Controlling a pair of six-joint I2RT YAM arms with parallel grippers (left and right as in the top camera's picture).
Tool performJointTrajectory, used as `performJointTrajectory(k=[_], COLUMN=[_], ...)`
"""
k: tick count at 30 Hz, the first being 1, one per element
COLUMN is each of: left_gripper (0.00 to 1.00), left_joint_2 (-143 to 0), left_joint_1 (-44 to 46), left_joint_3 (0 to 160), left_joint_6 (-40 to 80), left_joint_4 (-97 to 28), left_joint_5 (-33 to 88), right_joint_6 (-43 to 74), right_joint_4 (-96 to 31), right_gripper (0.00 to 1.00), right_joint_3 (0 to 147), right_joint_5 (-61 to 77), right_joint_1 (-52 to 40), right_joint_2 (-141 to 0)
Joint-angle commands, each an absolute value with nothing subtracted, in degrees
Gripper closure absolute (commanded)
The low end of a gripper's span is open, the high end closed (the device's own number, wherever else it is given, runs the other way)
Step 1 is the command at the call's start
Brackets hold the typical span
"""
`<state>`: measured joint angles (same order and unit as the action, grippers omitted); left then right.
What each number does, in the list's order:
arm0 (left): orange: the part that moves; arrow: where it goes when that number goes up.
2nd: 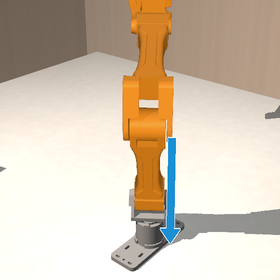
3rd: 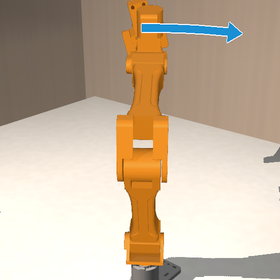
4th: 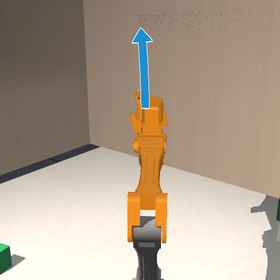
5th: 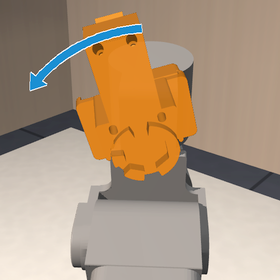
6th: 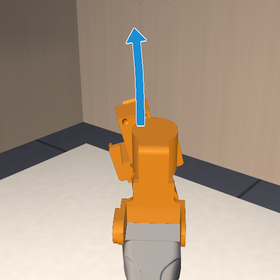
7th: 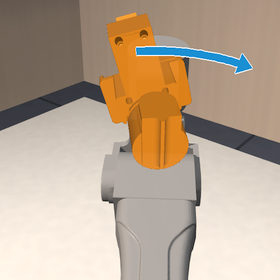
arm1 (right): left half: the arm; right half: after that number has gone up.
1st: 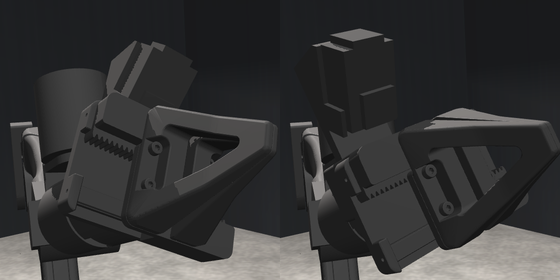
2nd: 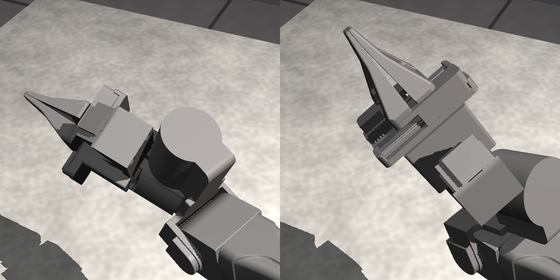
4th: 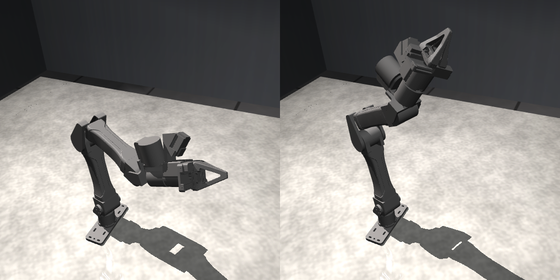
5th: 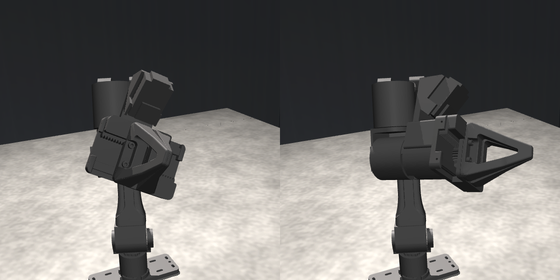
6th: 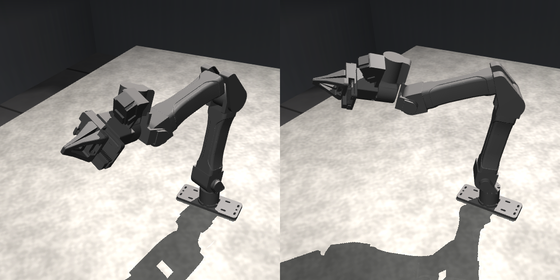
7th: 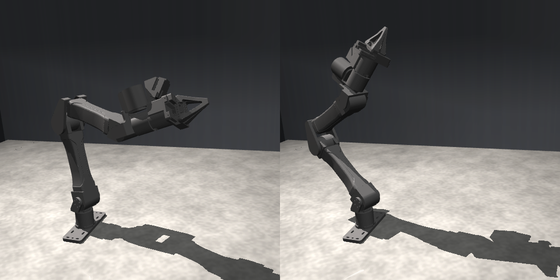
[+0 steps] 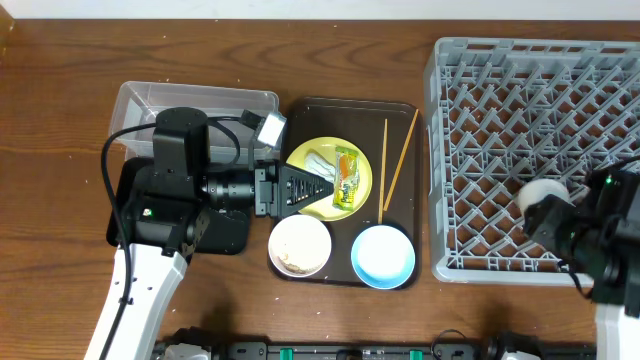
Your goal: Sort waste into correct bins and load items into the dishwasher rack
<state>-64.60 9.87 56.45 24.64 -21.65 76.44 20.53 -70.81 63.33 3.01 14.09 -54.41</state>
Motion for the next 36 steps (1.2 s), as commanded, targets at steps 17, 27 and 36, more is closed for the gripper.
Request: performJointTrajectory(k=[17,27,36], left_gripper=[0.39,0.40,0.48], left_joint_2=[-64.36,-65.23,-78.59], left_joint_1=[10.50,26.59,41.65], left_joint_3=[57.54,57.54,57.39], left_joint_6=[23.62,17.63,20.99], left_joint_4=[-23.09,-42.30,-43.07], left_joint_5=[73.91,21.89,3.05], right_joint_6=[20.49,4.56,4.64], right_joint_4=[-67.96,-60.93,-61.67], right_gripper=[0.15,0.18,0.16], right_joint_3=[64.71,66.22,66.22], right_joint_5=[9.69,36.97,37.58], right_joint_1=[15.73,15.66,15.68], right_joint_2=[-73.87,-61.14,-53.93])
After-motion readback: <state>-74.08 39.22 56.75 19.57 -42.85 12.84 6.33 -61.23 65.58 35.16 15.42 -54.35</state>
